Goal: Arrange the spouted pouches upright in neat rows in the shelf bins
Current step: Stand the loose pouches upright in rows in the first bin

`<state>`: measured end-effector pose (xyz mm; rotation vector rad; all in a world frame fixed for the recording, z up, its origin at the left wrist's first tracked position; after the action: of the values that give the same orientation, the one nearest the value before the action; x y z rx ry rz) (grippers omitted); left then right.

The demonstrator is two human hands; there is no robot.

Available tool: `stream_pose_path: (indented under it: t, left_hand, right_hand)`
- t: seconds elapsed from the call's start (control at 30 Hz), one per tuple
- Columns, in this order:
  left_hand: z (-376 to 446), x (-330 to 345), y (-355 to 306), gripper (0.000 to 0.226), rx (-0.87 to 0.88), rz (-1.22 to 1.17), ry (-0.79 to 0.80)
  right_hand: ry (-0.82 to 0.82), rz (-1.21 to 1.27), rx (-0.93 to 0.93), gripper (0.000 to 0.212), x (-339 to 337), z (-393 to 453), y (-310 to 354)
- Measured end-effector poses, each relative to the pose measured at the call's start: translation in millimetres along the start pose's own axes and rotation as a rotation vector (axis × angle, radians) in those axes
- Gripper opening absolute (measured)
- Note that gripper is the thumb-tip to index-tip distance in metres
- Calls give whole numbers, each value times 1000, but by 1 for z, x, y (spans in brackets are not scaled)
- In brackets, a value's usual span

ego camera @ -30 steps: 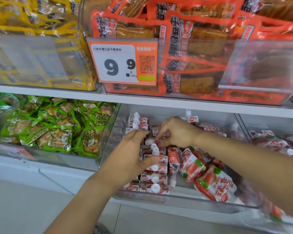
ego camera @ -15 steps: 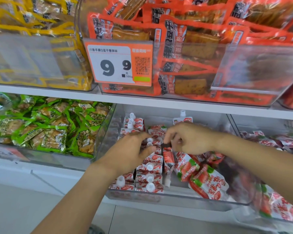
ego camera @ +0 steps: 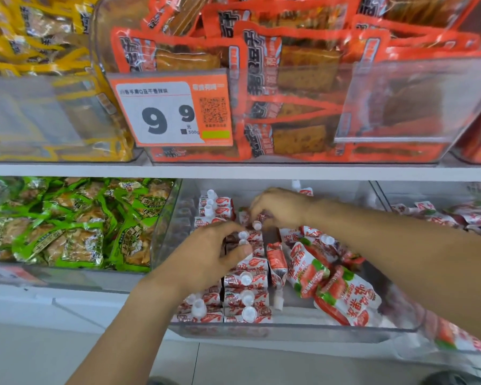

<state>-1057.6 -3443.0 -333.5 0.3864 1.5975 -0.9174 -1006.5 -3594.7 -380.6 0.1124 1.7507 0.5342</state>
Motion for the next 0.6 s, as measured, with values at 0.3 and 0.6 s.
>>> stream_pose_path:
  t: [0.3,0.6]
  left_hand:
    - [-7,2,1,53,8,-19,-21]
    - [2,1,1,78,5,-5,-81]
  right_hand:
    - [6,486,100,22,-1,-5,9]
    - [207,544,245,74,12,-18,3]
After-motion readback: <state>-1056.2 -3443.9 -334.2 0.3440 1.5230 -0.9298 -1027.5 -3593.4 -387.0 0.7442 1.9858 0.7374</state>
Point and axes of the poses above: each hand's wrist, its own z-axis towards the middle knuckle, its own x-axis out of the palm, y = z × x, the point moved 8 cm from there along z, towards the middle knuckle, and after that the axes turned 11 degrees about z, right-handed, at the moved point
